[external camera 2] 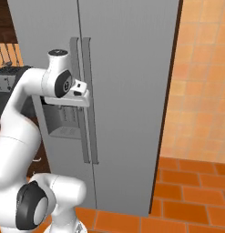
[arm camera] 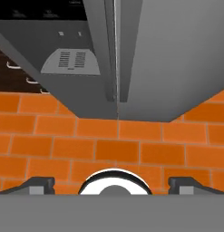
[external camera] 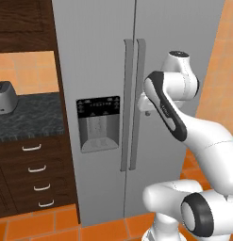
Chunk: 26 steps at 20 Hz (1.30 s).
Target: Take the strawberry from the fridge and place it on top of the pancake, located on the dining counter.
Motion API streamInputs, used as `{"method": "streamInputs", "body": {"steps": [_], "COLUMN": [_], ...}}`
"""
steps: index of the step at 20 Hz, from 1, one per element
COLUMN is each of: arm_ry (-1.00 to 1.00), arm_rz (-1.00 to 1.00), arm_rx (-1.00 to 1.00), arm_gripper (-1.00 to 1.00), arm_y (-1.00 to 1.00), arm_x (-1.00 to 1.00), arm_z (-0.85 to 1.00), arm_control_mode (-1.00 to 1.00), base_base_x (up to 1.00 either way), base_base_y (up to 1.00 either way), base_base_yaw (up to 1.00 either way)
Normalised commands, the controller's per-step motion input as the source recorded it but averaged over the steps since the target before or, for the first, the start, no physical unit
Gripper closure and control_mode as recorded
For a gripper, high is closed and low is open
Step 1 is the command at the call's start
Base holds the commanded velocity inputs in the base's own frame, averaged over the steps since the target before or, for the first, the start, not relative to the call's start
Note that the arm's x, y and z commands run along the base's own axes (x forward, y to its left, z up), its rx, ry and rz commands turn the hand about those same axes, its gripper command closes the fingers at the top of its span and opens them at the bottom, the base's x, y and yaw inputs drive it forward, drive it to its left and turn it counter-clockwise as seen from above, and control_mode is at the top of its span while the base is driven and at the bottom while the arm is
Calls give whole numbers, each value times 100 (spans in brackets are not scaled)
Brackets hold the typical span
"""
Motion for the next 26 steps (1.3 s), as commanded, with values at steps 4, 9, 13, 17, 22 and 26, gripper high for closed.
{"method": "streamInputs", "body": {"steps": [4, 9, 13, 17, 22, 26], "arm_ry": [-10, -28, -29, -5, -14, -4], "arm_rz": [0, 0, 0, 0, -1, -3], "arm_rx": [0, 0, -2, 0, 0, 0], "arm_gripper": [-100, -100, -100, -100, -100, -100], "arm_y": [0, 0, -1, -3, -10, 0], "arm_x": [16, 84, 100, 98, 77, 41], "arm_z": [0, -1, 0, -2, -13, -6], "arm_control_mode": [-100, -100, -100, -100, -100, -100], "base_base_x": [0, 0, 0, 0, 0, 0], "base_base_y": [0, 0, 0, 0, 0, 0], "base_base_yaw": [0, 0, 0, 0, 0, 0]}}
